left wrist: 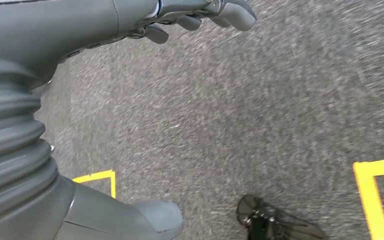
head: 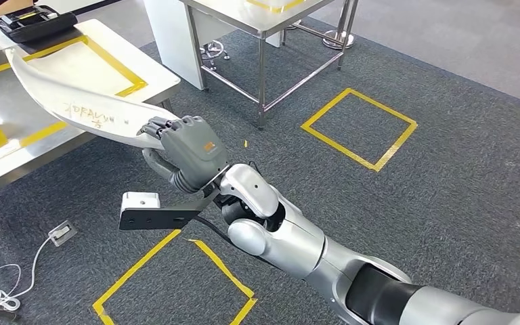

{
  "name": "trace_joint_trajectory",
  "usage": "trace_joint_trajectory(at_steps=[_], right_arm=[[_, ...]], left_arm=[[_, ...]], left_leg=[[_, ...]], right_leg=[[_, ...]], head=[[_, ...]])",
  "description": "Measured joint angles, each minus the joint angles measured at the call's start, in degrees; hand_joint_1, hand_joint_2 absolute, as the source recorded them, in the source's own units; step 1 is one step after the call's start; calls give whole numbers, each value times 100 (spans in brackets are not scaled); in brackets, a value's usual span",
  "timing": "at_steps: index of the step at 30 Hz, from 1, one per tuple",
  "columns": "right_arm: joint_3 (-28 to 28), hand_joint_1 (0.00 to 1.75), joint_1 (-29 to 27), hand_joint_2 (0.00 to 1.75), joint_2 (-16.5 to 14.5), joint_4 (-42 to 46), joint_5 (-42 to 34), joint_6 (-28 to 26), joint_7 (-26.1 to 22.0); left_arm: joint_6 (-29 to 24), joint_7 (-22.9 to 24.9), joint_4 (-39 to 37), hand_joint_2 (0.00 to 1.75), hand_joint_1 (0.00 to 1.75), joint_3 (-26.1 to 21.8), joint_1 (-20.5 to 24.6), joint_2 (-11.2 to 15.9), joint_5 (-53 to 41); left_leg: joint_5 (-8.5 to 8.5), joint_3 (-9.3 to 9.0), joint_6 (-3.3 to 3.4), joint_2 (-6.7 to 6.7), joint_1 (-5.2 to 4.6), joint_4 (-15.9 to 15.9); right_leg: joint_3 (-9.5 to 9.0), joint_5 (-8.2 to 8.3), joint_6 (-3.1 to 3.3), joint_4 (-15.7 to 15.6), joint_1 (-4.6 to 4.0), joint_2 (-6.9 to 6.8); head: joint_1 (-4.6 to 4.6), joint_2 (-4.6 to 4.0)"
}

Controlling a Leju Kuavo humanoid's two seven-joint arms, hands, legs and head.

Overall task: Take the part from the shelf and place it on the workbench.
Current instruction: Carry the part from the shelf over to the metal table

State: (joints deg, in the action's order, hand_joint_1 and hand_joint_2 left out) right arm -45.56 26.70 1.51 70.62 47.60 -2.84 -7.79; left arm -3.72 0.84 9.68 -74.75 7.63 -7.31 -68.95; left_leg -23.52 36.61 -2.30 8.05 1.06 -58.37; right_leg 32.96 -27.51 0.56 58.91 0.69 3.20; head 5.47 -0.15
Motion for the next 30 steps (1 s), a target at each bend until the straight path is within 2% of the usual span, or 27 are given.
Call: trace_joint_trajectory(at_steps=[1, 2, 3, 4, 5, 6, 7, 8, 10, 11, 12, 13, 15, 16, 17, 19, 20, 21, 22, 23, 25, 26, 27, 28, 30], right_arm=[[-2, 175, 23, 175, -23, -17, -4, -11, -8], [-4, 175, 43, 175, -42, -35, -10, -21, -11], [-5, 175, 57, 175, -51, -58, -16, -30, -15], [-7, 175, 61, 175, -56, -87, -26, -38, -19], [-8, 175, 60, 175, -56, -117, -35, -40, -23], [-10, 175, 59, 175, -57, -147, -43, -41, -26], [-11, 175, 60, 175, -58, -172, -49, -43, -28], [-12, 175, 63, 175, -61, -189, -51, -45, -29], [-12, 175, 74, 175, -71, -210, -55, -57, -33], [-13, 175, 85, 175, -75, -218, -59, -67, -38], [-14, 175, 96, 175, -79, -227, -61, -80, -45], [-15, 175, 106, 175, -83, -237, -62, -95, -52], [-19, 175, 122, 175, -93, -251, -62, -114, -69], [-21, 175, 129, 175, -99, -255, -62, -121, -77], [-23, 175, 136, 175, -103, -257, -62, -125, -84], [-29, 175, 138, 175, -98, -274, -63, -126, -88], [-31, 175, 133, 175, -93, -287, -76, -122, -90], [-33, 175, 127, 175, -89, -303, -111, -119, -99], [-34, 175, 125, 175, -86, -317, -160, -120, -114], [-36, 175, 131, 175, -86, -327, -219, -126, -135], [-36, 175, 162, 175, -87, -338, -294, -146, -173], [-36, 175, 184, 175, -91, -341, -308, -155, -186], [-36, 175, 202, 175, -96, -344, -313, -162, -193], [-36, 175, 216, 175, -101, -346, -316, -169, -196], [-36, 175, 224, 175, -112, -349, -320, -202, -194]], left_arm=[[-3, 6, -3, 175, 0, 0, -7, 1, 1], [-4, 9, -4, 175, 0, -1, -4, 3, 1], [-4, 8, -7, 175, 0, -1, 6, 4, 2], [-4, 6, -7, 175, 0, -1, 20, 9, 2], [-4, 3, -6, 175, 0, -1, 28, 14, 2], [-4, 1, -6, 175, 0, -1, 28, 18, 2], [-4, -1, -5, 175, 0, -1, 24, 21, 2], [-4, -2, -4, 175, 0, -1, 19, 24, 2], [-3, -15, -1, 175, 0, -2, 23, 32, 2], [-3, -23, 1, 175, 0, -3, 29, 36, 2], [2, -30, 2, 175, 0, -3, 33, 38, 2], [10, -33, 2, 175, 0, -3, 33, 39, 3], [42, -34, 2, 175, 0, -3, 18, 43, 4], [59, -34, 2, 175, 0, -3, 15, 43, 4], [72, -34, 2, 175, 0, -3, 20, 43, 6], [84, -45, 2, 175, 0, -3, 42, 42, 16], [84, -55, 3, 175, 0, -3, 49, 43, 26], [84, -68, 3, 175, 0, -3, 47, 43, 43], [84, -79, 3, 175, 0, -4, 40, 43, 58], [84, -90, 2, 175, 0, -5, 33, 42, 78], [83, -102, 1, 175, 0, -7, 26, 37, 102], [82, -105, 1, 175, 0, -8, 25, 35, 108], [81, -108, 2, 175, 0, -8, 23, 35, 109], [80, -110, 2, 175, 0, -9, 19, 39, 109], [79, -120, 2, 175, 0, -9, 10, 48, 111]], left_leg=[[-45, 49, -24, -119, -6, -70], [-153, 140, -39, -291, -17, -247], [-321, 269, -46, -501, -26, -543], [-524, 451, -61, -648, -30, -938], [-683, 615, -75, -717, -28, -1309], [-757, 711, -84, -751, -26, -1549], [-726, 701, -88, -772, -26, -1584], [-594, 562, -84, -801, -27, -1367], [-296, 89, -38, -983, -55, -575], [-210, -89, 7, -1073, -73, -258], [-179, -186, 55, -1130, -91, -76], [-192, -196, 101, -1127, -107, -35], [-164, -178, 171, -1003, -90, -13], [-151, -180, 204, -943, -73, 1], [-134, -183, 237, -885, -54, 17], [-114, -176, 280, -766, -32, 25], [-110, -167, 291, -708, -31, 21], [-109, -159, 295, -651, -31, 15], [-109, -153, 296, -598, -30, 6], [-110, -151, 293, -549, -29, -6], [-117, -146, 269, -467, -24, -35], [-123, -137, 241, -437, -30, -52], [-126, -126, 208, -420, -37, -61], [-140, -116, 204, -414, -45, -66], [-144, -114, 215, -425, -51, -55]], right_leg=[[-15, 22, 47, -25, 9, -74], [-29, 41, 89, -50, 19, -156], [-31, 47, 117, -59, 9, -239], [-27, 45, 136, -59, -3, -326], [-23, 41, 143, -58, -14, -417], [-20, 38, 145, -56, -21, -508], [-20, 34, 145, -54, -25, -595], [-24, 27, 138, -51, -27, -674], [-41, -2, 106, -37, -43, -823], [-48, -18, 81, -29, -56, -883], [-55, -28, 54, -24, -70, -937], [-62, -34, 26, -25, -83, -988], [-76, -52, -36, -26, -79, -1045], [-62, -102, -73, 25, -69, -956], [2, -207, -109, 180, -56, -801], [305, -544, -160, 834, -30, -451], [503, -696, -173, 1227, -25, -373], [657, -766, -179, 1510, -21, -346], [726, -732, -179, 1603, -19, -338], [669, -580, -172, 1437, -15, -334], [327, -186, -143, 668, -5, -304], [171, -53, -127, 316, -10, -280], [82, 6, -111, 106, -13, -259], [55, 10, -107, 19, -17, -244], [62, 33, -98, -1, -24, -246]], head=[[-13, 0], [-26, 0], [-39, 0], [-52, 0], [-51, 0], [-52, 0], [-52, 0], [-52, 0], [-52, 0], [-49, 0], [-46, 0], [-44, 0], [-43, 0], [-43, 0], [-38, 0], [-25, 0], [-16, 0], [-15, 0], [-14, 0], [-13, 0], [-13, 0], [-15, 0], [-17, 0], [-17, 0], [-20, 0]])
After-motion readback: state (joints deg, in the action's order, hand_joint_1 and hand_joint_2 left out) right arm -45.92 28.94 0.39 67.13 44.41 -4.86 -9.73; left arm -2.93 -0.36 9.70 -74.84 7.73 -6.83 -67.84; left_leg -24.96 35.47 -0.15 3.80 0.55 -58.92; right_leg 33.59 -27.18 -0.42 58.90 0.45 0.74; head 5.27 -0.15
